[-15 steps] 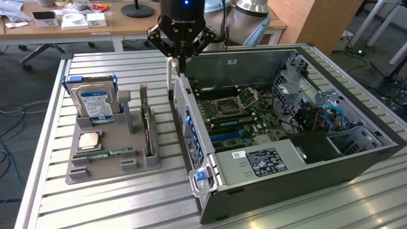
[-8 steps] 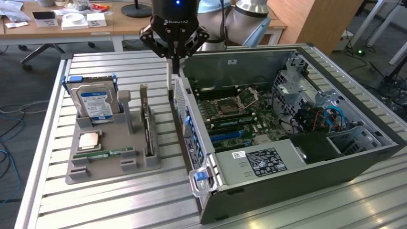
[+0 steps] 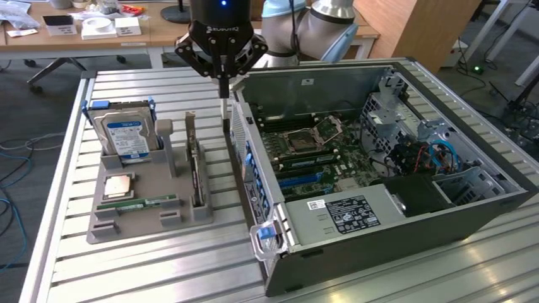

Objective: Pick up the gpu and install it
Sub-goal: 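Reach for the gpu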

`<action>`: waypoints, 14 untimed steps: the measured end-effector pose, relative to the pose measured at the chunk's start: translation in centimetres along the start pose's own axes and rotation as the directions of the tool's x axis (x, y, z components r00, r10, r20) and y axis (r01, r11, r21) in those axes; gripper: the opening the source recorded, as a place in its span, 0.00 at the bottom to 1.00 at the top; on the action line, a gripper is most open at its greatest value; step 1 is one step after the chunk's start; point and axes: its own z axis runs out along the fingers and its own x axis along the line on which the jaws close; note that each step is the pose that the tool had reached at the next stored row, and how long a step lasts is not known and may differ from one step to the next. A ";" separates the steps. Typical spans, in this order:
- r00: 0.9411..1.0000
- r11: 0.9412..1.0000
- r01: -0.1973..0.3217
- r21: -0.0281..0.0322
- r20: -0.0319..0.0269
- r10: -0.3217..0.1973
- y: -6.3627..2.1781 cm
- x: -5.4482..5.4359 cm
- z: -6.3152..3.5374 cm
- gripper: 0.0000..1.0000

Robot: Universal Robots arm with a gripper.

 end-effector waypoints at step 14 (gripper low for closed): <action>1.000 1.000 0.000 0.000 0.000 0.000 -0.06 1.3 -0.01 0.11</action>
